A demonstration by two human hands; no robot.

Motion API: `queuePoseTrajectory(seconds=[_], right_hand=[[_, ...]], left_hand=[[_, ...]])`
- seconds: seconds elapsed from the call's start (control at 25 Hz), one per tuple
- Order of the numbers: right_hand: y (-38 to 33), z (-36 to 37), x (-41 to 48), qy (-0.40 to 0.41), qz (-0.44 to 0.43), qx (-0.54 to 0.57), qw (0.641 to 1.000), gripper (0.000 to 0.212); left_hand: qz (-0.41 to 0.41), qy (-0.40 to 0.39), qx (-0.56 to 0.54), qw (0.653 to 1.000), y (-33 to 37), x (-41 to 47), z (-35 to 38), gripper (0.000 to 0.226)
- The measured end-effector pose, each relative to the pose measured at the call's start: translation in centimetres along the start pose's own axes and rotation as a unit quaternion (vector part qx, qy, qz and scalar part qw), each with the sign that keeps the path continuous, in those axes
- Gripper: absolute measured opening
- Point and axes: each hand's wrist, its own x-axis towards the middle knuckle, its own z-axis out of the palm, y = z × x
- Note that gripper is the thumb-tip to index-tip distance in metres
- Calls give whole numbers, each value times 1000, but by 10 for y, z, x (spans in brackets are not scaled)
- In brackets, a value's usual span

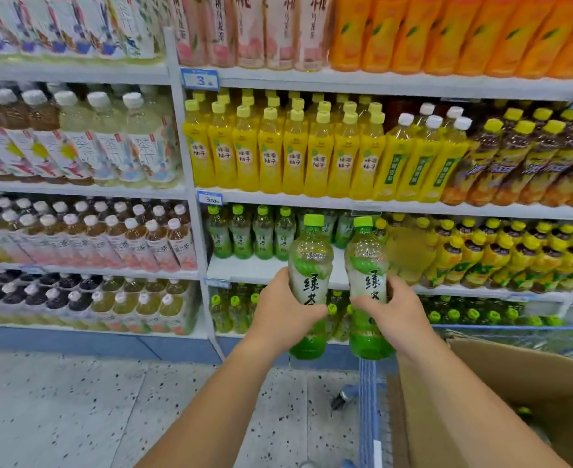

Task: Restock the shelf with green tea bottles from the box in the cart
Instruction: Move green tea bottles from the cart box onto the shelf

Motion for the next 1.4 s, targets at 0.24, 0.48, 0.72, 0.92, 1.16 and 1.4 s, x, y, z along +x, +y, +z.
queuePoseTrajectory(seconds=[0.24,0.48,0.72,0.92,1.16,1.4], right_hand=[[38,15,82,2,23,23,999,33],[91,41,158,5,39,42,998,33],[131,81,232,13,14,37,999,34],[149,98,285,52,-20,32,998,36],[175,110,320,88,-87,17,992,41],[200,130,333,117,-132,14,984,53]], left_hand=[[-2,-9,-12,1000,-30,73,20,46],[-4,20,-19,1000,-86,159,51,49],[48,48,-15,998,-144,233,77,59],[74,75,-14,994,-168,286,79,49],[133,94,19,987,-192,330,85,46],[185,104,2,977,-208,346,105,70]])
